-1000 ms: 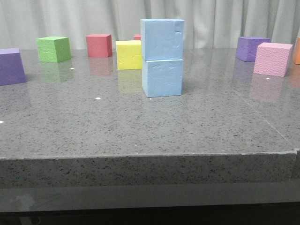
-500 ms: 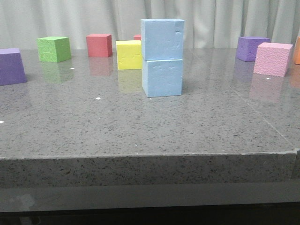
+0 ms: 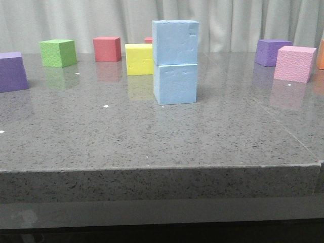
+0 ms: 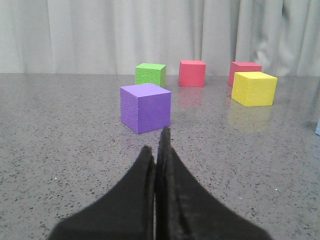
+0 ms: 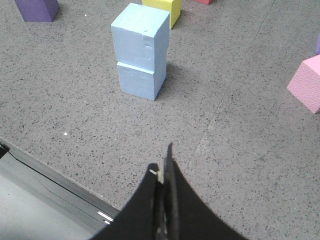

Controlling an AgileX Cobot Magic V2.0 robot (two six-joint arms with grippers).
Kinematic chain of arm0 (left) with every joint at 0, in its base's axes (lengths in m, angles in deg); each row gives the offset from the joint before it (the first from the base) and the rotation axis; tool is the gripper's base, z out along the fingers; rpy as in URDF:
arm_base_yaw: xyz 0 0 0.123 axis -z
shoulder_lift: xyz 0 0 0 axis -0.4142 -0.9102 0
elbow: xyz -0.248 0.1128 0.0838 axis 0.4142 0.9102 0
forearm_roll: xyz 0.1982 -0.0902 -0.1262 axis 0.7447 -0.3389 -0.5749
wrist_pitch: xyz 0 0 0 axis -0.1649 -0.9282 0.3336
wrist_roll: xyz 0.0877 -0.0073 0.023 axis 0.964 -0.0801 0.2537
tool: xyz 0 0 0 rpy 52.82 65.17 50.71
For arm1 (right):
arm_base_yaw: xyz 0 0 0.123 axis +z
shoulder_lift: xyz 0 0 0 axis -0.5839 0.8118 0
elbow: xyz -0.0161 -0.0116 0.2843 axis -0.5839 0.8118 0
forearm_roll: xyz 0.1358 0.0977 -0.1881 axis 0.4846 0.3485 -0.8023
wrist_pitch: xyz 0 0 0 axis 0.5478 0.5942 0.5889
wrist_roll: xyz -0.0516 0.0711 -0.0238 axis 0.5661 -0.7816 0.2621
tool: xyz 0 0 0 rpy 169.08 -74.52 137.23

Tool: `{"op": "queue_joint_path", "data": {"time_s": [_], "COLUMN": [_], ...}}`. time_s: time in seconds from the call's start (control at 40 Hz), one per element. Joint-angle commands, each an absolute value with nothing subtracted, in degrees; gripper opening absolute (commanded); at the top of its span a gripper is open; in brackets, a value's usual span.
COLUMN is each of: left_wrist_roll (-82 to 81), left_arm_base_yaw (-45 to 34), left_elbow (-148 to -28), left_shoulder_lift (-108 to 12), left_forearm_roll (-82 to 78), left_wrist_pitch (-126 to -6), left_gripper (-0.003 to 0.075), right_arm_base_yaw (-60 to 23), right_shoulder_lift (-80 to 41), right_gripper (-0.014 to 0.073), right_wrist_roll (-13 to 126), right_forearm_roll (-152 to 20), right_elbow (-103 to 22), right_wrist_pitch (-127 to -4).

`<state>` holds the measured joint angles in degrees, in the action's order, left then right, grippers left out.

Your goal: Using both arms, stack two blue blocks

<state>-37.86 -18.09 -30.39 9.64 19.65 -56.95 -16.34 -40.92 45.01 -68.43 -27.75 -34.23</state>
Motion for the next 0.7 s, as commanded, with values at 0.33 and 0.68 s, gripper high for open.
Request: {"op": "queue_joint_path", "data": {"time_s": [0.33, 0.68], "left_wrist_roll": [-38.38, -38.38], "left_arm_base_yaw": [-18.02, -18.02], "left_elbow": [-30.48, -30.48], "left_shoulder_lift": [10.63, 10.63], "left_forearm_roll": [19.19, 19.19], "left_wrist_pitch": [-52.21, -52.21], "left_gripper": [-0.0019, -0.0019], "right_arm_base_yaw": [-29.12, -33.09], "right_shoulder_lift": [-60.5, -78.67], "right_gripper": [-0.0067, -0.0067], "right_wrist_roll": [45.42, 45.42], "right_forearm_roll": [-70.04, -70.04], "right_elbow": [-7.18, 17.33], "right_wrist_pitch": [-55.71, -76.01]}}
